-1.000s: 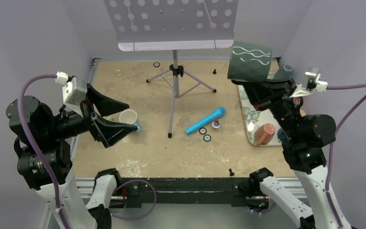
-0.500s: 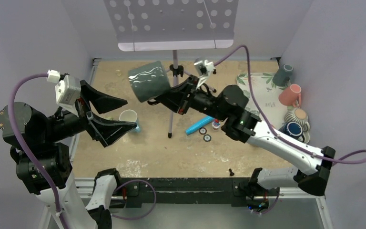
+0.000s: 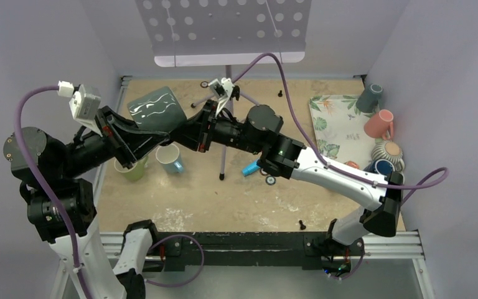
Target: Turn the mug right side up
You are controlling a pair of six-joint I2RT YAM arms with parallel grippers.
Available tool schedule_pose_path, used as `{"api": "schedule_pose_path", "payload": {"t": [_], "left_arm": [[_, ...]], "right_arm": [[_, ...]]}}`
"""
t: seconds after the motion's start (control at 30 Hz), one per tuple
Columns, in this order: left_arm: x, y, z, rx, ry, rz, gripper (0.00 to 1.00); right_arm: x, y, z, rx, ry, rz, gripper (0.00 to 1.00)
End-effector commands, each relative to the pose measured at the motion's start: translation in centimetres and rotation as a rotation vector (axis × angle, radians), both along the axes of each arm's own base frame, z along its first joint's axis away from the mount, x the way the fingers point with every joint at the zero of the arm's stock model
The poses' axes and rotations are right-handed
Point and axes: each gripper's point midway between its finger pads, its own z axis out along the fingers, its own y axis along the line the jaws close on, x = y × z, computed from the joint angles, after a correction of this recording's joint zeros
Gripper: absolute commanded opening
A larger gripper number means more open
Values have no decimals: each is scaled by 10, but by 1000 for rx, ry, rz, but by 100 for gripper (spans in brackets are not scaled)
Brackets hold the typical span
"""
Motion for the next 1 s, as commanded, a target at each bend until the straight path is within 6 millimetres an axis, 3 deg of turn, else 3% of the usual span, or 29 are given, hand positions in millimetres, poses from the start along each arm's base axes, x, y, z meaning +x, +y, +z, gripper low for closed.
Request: {"api": "schedule_pose_path", "payload": {"t": [0.0,0.03,0.1,0.17,0.2,0.23,0.3,0.4,0.57,0.7,0.87,0.97], "left_arm": [[34,25,-26,13,95,225,0],[37,31,-37,52,94,261,0],[44,46,-61,177,74,330,0],[44,58,-88,317,67,354,0],[42,63,-103,385,78,353,0],[38,68,-118,455,87,343,0],[33,79,-151,577,137,339,0],[14,85,-206,784,247,221,0],[-12,90,-291,1132,427,-65,0],[-16,80,-328,1319,375,-256,0],[-3,81,-372,1488,347,-369,0],[9,84,-393,1563,350,-390,0]], "right_arm": [[-17,-13,34,31,-137,16,0],[-14,-15,26,-4,-139,-4,12],[-6,-21,12,-74,-142,-57,47],[1,-30,-4,-146,-128,-112,72],[5,-36,-13,-186,-124,-142,79],[8,-41,-25,-232,-112,-162,96],[15,-57,-55,-357,-84,-220,98],[41,-92,-89,-528,-33,-419,98],[78,-152,-110,-619,81,-659,98],[108,-196,-121,-607,177,-792,97],[149,-264,-144,-569,296,-992,96],[162,-298,-158,-562,349,-1094,96]]}}
